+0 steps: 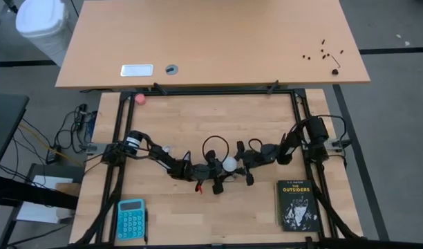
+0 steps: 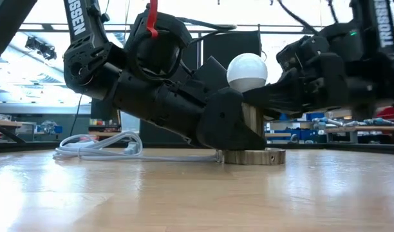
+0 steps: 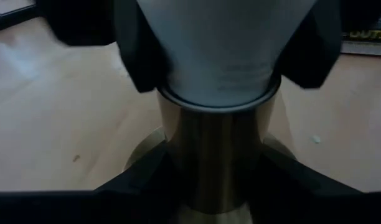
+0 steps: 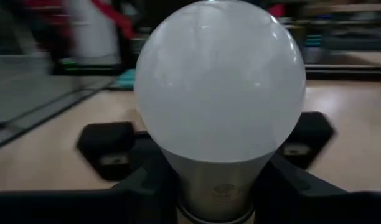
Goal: Screw lightbulb
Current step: Remove the white lightbulb from the silver lamp
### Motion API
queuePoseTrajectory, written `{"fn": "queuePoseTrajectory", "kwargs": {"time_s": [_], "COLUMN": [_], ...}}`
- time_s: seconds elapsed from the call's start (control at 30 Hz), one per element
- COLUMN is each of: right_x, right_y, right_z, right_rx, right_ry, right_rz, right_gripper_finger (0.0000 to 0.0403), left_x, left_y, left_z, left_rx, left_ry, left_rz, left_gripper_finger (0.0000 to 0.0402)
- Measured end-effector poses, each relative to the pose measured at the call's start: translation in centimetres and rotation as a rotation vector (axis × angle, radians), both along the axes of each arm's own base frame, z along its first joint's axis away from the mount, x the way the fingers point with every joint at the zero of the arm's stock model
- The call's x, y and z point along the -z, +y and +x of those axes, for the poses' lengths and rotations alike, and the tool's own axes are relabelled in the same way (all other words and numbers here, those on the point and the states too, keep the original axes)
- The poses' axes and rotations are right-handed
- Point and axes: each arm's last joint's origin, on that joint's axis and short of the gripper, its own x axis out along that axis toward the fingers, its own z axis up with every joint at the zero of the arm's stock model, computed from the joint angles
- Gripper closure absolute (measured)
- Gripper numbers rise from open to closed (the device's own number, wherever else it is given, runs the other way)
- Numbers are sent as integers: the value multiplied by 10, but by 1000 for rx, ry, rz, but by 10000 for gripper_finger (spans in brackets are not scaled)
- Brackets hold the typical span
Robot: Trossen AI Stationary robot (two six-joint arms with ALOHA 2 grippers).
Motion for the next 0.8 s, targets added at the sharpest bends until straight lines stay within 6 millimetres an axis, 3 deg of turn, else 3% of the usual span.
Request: {"fn": "queuePoseTrajectory", "kwargs": {"time_s": [0.17,0.3,0.6,0.8], "right_x": [0,0,-6,-10], "right_y": [-24,-32,-25,-12], "right_z": [2,2,-1,-27], "right_rx": [-180,-156,-54,99], "right_ry": [5,19,23,27], "right_rz": [39,89,120,62], "right_gripper_finger": [239,226,122,94], "left_x": [0,0,0,0], "left_y": [-1,1,3,3], "left_z": [1,1,0,0], "left_rx": [7,-2,-20,-20], "left_ry": [-4,-3,3,3], "left_rz": [-3,0,20,17], "left_gripper_finger": [205,205,205,205]}}
